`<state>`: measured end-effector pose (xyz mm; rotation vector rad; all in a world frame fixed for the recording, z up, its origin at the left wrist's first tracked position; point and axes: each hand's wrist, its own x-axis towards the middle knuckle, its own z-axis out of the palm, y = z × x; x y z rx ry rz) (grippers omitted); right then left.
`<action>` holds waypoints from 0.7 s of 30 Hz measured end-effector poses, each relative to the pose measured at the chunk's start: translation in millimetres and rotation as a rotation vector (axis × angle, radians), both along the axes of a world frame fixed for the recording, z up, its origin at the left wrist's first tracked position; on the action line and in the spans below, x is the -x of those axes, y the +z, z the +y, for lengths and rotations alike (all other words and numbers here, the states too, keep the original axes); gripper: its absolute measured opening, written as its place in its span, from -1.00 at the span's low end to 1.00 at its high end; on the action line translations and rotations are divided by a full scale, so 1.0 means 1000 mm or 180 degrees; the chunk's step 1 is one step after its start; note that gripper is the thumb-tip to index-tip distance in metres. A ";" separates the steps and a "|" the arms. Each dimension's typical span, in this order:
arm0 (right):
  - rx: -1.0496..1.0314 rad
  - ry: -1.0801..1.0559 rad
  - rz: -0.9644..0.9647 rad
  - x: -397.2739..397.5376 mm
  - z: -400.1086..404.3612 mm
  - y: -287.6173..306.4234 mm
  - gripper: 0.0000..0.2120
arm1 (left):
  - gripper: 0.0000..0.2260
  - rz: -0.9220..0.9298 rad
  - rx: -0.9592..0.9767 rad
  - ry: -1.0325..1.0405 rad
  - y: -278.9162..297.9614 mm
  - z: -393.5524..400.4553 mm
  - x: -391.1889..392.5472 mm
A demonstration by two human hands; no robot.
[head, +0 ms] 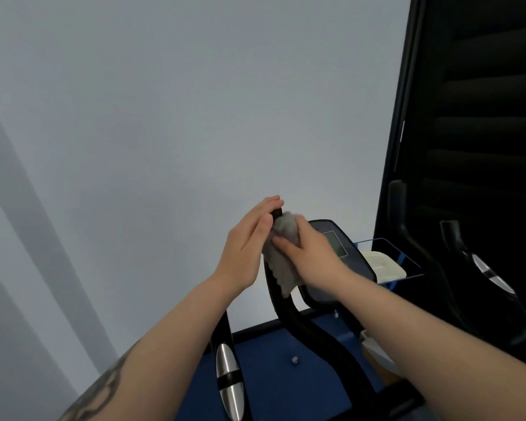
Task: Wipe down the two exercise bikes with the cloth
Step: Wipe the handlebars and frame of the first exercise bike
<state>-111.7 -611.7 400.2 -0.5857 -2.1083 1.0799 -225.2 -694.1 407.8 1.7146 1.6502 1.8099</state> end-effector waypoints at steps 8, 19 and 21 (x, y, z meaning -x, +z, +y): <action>0.0545 0.0132 0.0465 0.011 -0.024 -0.034 -0.88 | -0.70 -0.0003 0.0072 0.0017 -0.003 0.002 0.002; 0.0316 0.0051 0.0600 0.016 -0.018 -0.024 -0.77 | -0.70 0.0035 0.0086 -0.0031 0.003 -0.001 0.002; 0.0299 0.0082 0.0092 0.006 -0.011 -0.030 -0.75 | -0.70 0.0036 0.0105 -0.0048 0.005 -0.002 0.003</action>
